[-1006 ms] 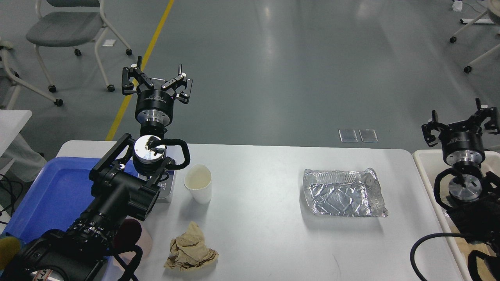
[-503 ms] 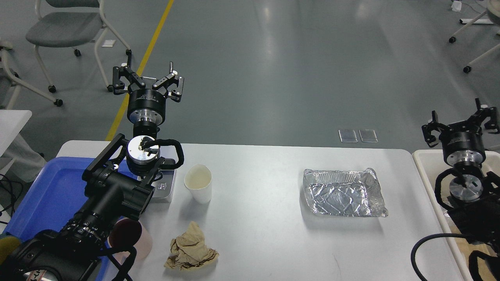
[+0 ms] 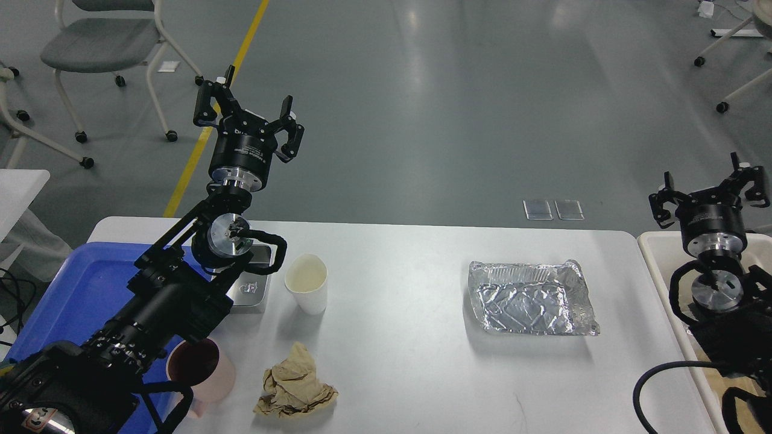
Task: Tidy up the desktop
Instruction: 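Raise the left arm and swing the left gripper over the blue tray, then lower the left gripper toward the pink mug beside the blue tray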
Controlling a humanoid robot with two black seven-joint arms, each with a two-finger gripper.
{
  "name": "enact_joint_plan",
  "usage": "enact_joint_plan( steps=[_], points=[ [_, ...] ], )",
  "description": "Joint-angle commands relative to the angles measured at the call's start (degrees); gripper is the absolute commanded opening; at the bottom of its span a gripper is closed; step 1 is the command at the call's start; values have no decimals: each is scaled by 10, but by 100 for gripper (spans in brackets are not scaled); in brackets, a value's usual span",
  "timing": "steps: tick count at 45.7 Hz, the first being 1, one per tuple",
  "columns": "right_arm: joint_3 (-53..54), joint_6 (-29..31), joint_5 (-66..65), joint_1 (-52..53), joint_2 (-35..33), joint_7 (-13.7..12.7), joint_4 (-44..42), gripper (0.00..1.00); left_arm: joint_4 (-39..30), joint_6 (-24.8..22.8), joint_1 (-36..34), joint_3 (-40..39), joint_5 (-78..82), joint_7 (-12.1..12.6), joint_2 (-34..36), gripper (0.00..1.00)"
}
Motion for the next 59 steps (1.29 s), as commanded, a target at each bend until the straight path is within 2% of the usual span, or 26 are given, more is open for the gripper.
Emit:
enact_joint_plan(
  steps=[1, 6, 16, 23, 29, 35, 40, 50, 54, 57, 59],
  points=[
    [0, 1, 0, 0, -1, -1, 1, 100, -1, 58, -21, 70, 23, 1, 12, 98],
    [0, 1, 0, 0, -1, -1, 2, 100, -1, 86, -46, 152, 24, 2, 31, 98],
    [0, 3, 0, 0, -1, -1, 3, 100, 0, 88, -75, 294, 26, -3, 62, 97],
    [0, 3, 0, 1, -1, -1, 3, 100, -2, 78, -111, 404, 26, -12, 104, 97],
    [1, 3, 0, 2, -1, 0, 3, 100, -19, 63, -143, 481, 25, -3, 157, 97],
    [1, 3, 0, 6, 0, 0, 3, 100, -44, 31, -189, 581, 25, -10, 223, 97],
    [1, 3, 0, 10, 5, 0, 3, 100, -58, 20, -205, 619, 24, 6, 269, 97],
    [0, 3, 0, 10, 11, 0, 4, 100, -93, 2, -228, 689, 25, 12, 341, 97],
    [-1, 3, 0, 12, 17, 0, 4, 100, -102, 17, -233, 708, 25, 12, 358, 97],
    [0, 3, 0, 12, 18, 1, 4, 100, -102, 60, -250, 746, 25, 11, 362, 97],
    [0, 3, 0, 12, 18, 1, 4, 100, -106, 71, -260, 769, 26, 11, 362, 97]
  ],
)
